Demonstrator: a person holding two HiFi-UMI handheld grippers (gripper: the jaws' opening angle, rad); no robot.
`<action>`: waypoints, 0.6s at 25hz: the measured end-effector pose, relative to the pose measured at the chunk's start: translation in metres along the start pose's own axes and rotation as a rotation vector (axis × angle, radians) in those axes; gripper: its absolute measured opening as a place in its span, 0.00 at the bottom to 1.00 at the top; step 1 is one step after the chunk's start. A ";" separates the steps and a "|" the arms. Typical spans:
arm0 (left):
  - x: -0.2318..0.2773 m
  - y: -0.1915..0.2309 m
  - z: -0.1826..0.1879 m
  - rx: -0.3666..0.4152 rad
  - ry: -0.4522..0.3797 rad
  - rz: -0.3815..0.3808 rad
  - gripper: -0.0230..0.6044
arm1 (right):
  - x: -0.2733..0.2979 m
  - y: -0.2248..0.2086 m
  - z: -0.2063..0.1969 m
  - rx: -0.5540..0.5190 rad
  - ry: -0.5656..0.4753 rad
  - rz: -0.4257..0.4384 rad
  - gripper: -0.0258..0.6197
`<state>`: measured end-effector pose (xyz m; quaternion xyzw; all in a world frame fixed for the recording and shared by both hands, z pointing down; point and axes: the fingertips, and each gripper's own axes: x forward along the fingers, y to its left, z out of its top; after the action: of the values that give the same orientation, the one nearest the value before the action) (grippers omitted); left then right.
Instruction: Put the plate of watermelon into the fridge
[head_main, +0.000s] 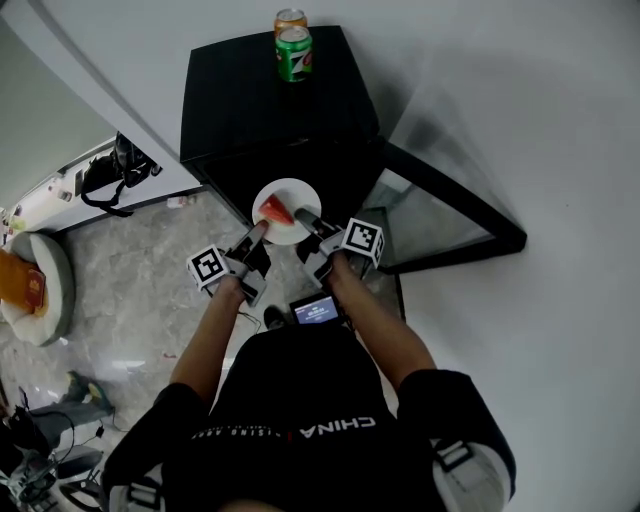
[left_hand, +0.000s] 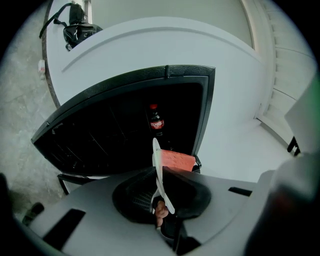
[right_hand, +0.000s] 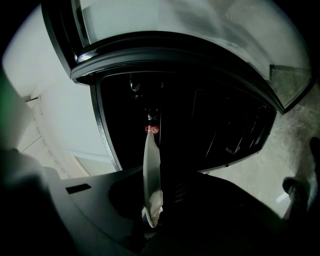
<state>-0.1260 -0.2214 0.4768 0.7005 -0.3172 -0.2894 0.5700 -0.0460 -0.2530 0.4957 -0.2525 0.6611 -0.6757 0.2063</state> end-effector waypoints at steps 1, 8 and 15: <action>-0.001 0.003 0.001 -0.002 -0.007 0.011 0.11 | 0.001 -0.001 0.000 -0.009 0.001 -0.001 0.08; 0.005 0.020 0.008 -0.057 -0.090 0.059 0.07 | 0.010 -0.007 0.009 -0.029 -0.005 -0.004 0.08; 0.023 0.053 0.023 -0.137 -0.135 0.119 0.07 | 0.033 -0.027 0.034 -0.030 -0.009 -0.046 0.08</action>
<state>-0.1357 -0.2614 0.5238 0.6189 -0.3755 -0.3224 0.6099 -0.0501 -0.2987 0.5245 -0.2735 0.6645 -0.6690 0.1899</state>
